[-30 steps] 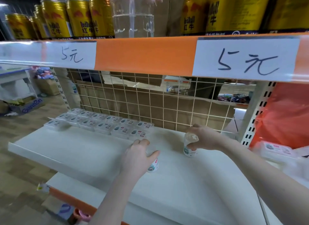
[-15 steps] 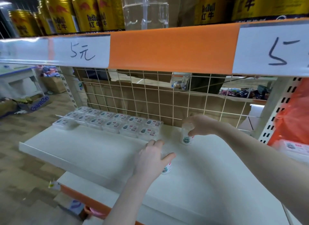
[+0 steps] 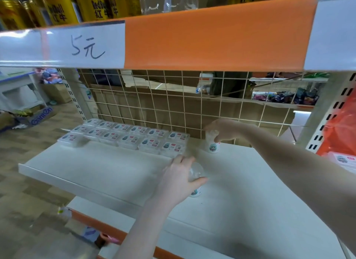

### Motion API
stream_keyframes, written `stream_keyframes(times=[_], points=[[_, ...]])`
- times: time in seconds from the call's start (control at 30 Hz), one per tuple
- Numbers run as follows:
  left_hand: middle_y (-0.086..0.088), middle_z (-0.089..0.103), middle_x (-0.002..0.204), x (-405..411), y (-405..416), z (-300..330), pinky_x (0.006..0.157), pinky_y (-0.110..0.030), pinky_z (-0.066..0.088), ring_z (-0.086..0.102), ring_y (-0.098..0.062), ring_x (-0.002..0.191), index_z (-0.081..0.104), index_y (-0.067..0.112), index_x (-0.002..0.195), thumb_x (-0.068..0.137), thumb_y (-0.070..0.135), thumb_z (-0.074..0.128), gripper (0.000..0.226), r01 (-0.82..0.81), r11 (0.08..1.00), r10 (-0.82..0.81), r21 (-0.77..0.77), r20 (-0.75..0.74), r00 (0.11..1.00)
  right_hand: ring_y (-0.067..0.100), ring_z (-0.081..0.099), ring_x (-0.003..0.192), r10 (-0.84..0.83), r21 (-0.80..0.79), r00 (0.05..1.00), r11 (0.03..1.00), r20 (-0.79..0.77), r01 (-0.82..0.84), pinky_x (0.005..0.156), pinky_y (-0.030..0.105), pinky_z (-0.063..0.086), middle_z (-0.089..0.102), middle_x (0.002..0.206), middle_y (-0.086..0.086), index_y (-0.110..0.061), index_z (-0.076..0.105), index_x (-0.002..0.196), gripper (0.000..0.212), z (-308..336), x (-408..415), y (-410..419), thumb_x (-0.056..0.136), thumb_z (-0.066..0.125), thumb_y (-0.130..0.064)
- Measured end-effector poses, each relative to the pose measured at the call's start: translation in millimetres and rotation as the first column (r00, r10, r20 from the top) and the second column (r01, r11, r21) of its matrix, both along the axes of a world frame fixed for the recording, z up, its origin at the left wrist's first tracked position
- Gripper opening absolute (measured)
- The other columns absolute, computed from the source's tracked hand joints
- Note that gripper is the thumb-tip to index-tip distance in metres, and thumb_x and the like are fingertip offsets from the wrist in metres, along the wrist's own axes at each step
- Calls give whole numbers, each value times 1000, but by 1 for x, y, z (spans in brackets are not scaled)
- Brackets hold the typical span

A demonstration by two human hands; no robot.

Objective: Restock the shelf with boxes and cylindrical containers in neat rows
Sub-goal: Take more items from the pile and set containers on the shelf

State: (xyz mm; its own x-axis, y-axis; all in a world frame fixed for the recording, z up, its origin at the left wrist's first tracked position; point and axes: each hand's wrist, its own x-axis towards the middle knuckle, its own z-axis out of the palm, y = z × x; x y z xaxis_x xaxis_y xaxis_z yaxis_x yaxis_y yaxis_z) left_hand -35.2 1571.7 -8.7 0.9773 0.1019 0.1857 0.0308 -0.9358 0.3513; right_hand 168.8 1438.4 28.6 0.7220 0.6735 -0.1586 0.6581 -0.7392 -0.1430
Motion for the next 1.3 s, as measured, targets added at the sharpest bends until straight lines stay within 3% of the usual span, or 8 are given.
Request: stream_keyframes(times=[0.23,0.43,0.8,1.03,1.2,1.23,1.3], points=[[12,42,134,3,10,6,97,-24,32,37,-11,123,38,35,138,81,45,60,62,166,984,-166,69,4,986,22,49,121,-41,20,999,999,-25,42,99,33,43,50,137,0,-23,44,137,65,2,0,-14,79,67,-7],[13,40,138,9,16,13,103,-26,34,37,-11,127,37,34,141,82,34,57,62,254,964,-245,72,-115,963,22,48,119,-52,-17,999,999,-6,52,94,33,45,51,135,0,-25,44,137,67,2,-3,-23,77,70,-11],[8,42,140,16,16,22,102,-22,32,37,-11,129,37,30,142,84,34,58,62,297,951,-275,90,-195,941,23,48,119,-83,-13,996,996,20,83,86,28,42,52,134,0,-26,43,138,66,2,-10,-27,79,68,-12],[8,42,141,19,14,24,99,-21,32,38,-11,129,37,31,141,84,34,59,61,302,950,-279,85,-212,937,23,46,121,-109,36,993,993,-32,111,88,28,40,48,137,2,-22,34,142,78,8,-17,-36,75,74,-17],[6,43,139,24,12,27,97,-23,35,41,-12,126,37,31,141,83,35,60,63,302,949,-276,87,-231,933,17,49,100,-120,56,992,992,46,117,64,18,37,53,129,3,-21,38,140,68,15,-25,-58,80,68,-10],[7,43,139,26,10,28,96,-22,34,41,-12,126,37,31,141,83,35,60,63,303,949,-275,91,-233,933,17,51,100,-135,52,988,990,71,132,65,19,41,53,130,3,-22,38,139,66,13,-26,-65,81,66,-9],[7,42,139,29,7,29,95,-22,34,40,-12,126,37,30,140,83,37,59,62,310,945,-277,109,-241,930,21,52,112,-185,62,979,982,92,179,82,27,47,52,134,3,-23,37,140,66,8,-29,-80,82,63,-7]])
